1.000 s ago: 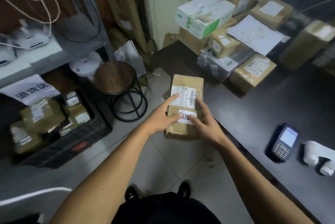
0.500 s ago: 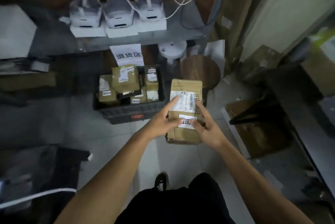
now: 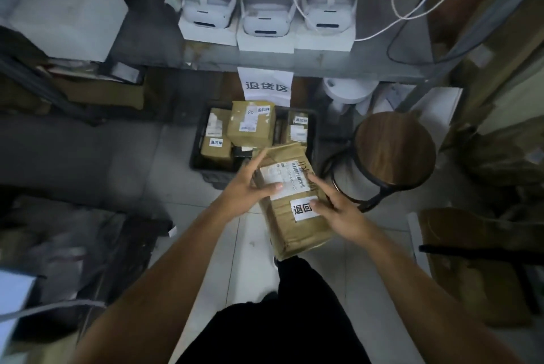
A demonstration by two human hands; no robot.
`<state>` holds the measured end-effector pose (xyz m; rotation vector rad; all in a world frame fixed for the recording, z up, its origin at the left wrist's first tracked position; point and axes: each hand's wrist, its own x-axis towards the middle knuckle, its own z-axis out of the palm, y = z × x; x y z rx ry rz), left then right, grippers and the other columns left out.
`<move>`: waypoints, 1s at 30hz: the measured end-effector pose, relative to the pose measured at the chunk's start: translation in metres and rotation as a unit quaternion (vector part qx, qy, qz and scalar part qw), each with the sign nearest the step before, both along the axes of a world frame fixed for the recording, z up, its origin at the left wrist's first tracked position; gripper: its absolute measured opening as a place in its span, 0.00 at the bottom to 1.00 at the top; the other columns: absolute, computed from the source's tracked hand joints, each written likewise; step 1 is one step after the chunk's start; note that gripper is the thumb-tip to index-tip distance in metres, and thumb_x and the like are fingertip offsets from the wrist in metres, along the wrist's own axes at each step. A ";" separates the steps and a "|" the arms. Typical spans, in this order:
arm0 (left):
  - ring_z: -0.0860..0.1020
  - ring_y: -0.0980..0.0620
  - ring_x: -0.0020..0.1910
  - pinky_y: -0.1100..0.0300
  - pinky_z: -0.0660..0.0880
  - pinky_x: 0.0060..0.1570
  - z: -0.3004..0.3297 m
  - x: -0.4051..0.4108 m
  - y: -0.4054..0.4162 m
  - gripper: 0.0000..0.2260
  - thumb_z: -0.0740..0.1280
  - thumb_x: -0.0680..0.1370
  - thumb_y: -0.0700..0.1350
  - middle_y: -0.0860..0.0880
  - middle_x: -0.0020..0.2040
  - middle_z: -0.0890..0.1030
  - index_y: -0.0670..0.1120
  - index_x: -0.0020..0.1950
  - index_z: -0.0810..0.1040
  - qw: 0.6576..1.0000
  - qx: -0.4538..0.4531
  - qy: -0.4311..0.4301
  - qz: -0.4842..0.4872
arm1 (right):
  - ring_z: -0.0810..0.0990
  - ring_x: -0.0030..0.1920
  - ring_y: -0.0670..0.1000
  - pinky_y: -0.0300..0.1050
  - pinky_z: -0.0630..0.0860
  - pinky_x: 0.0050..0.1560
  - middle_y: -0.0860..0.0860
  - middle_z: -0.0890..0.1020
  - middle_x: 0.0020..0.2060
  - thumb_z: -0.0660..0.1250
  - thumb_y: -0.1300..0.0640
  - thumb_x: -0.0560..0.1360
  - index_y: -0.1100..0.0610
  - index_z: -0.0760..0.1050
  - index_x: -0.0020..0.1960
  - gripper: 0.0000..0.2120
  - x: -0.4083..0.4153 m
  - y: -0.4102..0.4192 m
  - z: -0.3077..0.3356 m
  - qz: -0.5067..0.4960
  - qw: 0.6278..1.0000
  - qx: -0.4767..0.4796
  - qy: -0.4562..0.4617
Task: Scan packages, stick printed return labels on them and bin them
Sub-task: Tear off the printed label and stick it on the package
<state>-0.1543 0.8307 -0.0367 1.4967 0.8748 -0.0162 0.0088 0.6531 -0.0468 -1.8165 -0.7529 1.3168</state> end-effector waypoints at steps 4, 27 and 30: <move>0.75 0.58 0.64 0.53 0.74 0.66 0.013 0.022 0.055 0.41 0.77 0.66 0.51 0.58 0.65 0.74 0.56 0.76 0.64 1.000 -0.015 0.008 0.024 | 0.74 0.63 0.35 0.33 0.70 0.64 0.39 0.74 0.67 0.64 0.57 0.81 0.33 0.65 0.68 0.23 0.044 0.049 -0.004 0.082 0.996 -0.005 0.038; 0.74 0.57 0.66 0.58 0.75 0.63 -0.241 0.092 0.100 0.35 0.78 0.64 0.62 0.55 0.68 0.73 0.65 0.69 0.70 0.948 0.047 0.118 0.292 | 0.78 0.53 0.36 0.31 0.78 0.51 0.47 0.74 0.63 0.76 0.48 0.70 0.41 0.67 0.72 0.33 0.098 0.158 -0.233 -0.096 0.988 -0.117 -0.031; 0.72 0.58 0.66 0.62 0.72 0.65 -0.294 0.106 0.109 0.34 0.79 0.67 0.57 0.54 0.69 0.72 0.60 0.71 0.70 0.952 0.063 0.125 0.271 | 0.79 0.51 0.35 0.30 0.77 0.48 0.47 0.73 0.63 0.77 0.51 0.69 0.43 0.67 0.72 0.35 0.117 0.168 -0.286 -0.099 0.985 -0.129 -0.053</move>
